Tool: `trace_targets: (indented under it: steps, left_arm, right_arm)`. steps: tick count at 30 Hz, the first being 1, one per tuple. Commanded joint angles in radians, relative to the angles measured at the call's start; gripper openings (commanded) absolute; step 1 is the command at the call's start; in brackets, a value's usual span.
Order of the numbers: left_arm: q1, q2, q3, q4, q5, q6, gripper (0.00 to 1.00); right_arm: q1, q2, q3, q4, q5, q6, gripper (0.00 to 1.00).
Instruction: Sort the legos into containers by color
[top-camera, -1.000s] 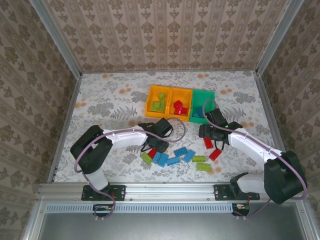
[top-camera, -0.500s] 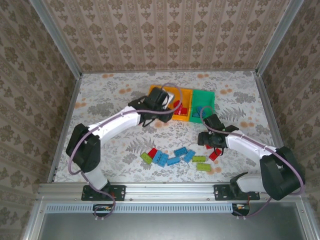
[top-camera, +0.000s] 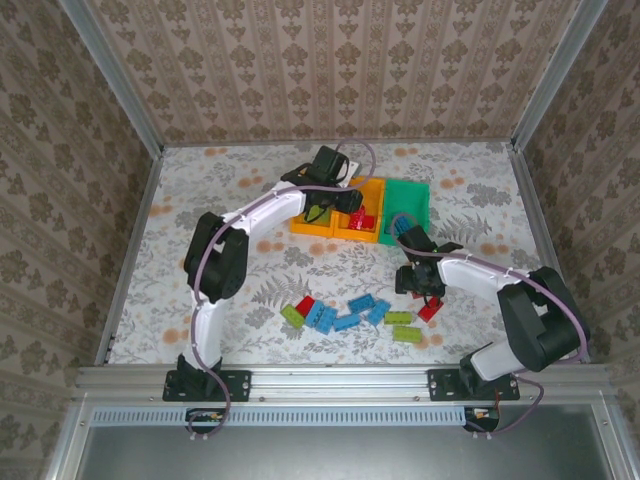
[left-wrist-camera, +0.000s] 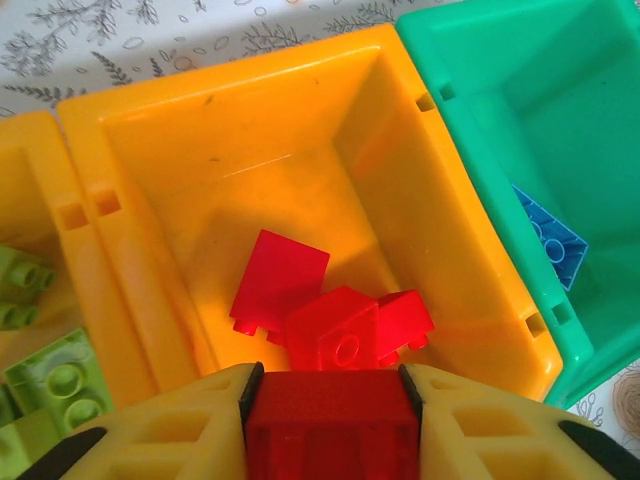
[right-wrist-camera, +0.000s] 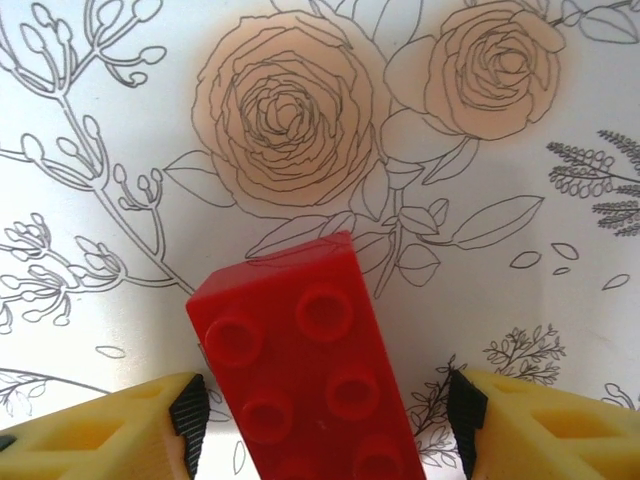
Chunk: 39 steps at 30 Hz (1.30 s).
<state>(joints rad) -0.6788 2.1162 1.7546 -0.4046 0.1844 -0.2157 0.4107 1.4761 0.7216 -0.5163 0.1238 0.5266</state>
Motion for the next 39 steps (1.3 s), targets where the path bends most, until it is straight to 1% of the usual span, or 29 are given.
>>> trace_targets:
  steps: [1,2,4,6,9,12,13,14,15,19,22,26,31,35,39]
  left_arm:
    - [0.005,0.007,0.037,0.019,0.041,-0.027,0.43]
    - [0.006,0.008,0.036,0.025,0.038,-0.036,0.45]
    - [0.005,0.003,0.027,0.039,0.04,-0.054,0.54]
    - [0.002,-0.015,0.009,0.064,0.049,-0.075,0.58]
    - [-0.019,-0.047,-0.011,0.068,0.038,-0.084,0.66]
    - [-0.027,-0.109,-0.065,0.08,0.025,-0.103,0.76]
    - [-0.024,-0.142,-0.096,0.089,0.016,-0.11,0.84]
    - [-0.022,-0.176,-0.132,0.099,0.006,-0.116,0.97]
    - [-0.022,-0.21,-0.166,0.109,-0.001,-0.121,1.0]
    - [-0.018,-0.363,-0.34,0.158,-0.056,-0.131,1.0]
    - [-0.017,-0.461,-0.458,0.165,-0.088,-0.136,1.0]
    - [-0.018,-0.56,-0.592,0.157,-0.114,-0.143,1.0]
    - [-0.022,-0.642,-0.729,0.102,-0.148,-0.156,1.0]
    - [-0.04,-0.716,-0.845,0.092,-0.178,-0.166,1.0]
    - [-0.063,-0.777,-0.923,0.085,-0.19,-0.164,1.0]
  right_arm:
    - [0.007,0.032,0.024,0.011,0.003,-0.006,0.61]
    - [0.007,0.037,0.028,0.01,0.003,-0.008,0.58]
    - [0.007,0.049,0.038,0.009,0.007,-0.014,0.55]
    - [0.007,0.063,0.051,0.004,0.008,-0.026,0.5]
    - [0.007,0.076,0.064,-0.003,0.005,-0.036,0.38]
    - [0.01,0.054,0.059,0.001,0.013,-0.038,0.24]
    - [0.011,0.035,0.059,0.004,0.013,-0.041,0.21]
    - [0.014,0.01,0.058,0.008,0.01,-0.043,0.2]
    - [0.015,-0.016,0.063,0.012,0.003,-0.044,0.19]
    - [0.017,-0.125,0.11,0.067,-0.083,-0.049,0.17]
    - [0.017,-0.117,0.195,0.114,-0.127,-0.044,0.17]
    - [0.014,0.026,0.364,0.128,-0.174,-0.042,0.17]
    - [-0.002,0.233,0.565,0.136,-0.195,-0.034,0.17]
    - [-0.017,0.376,0.708,0.12,-0.183,-0.031,0.17]
    - [-0.025,0.486,0.823,0.079,-0.155,-0.033,0.23]
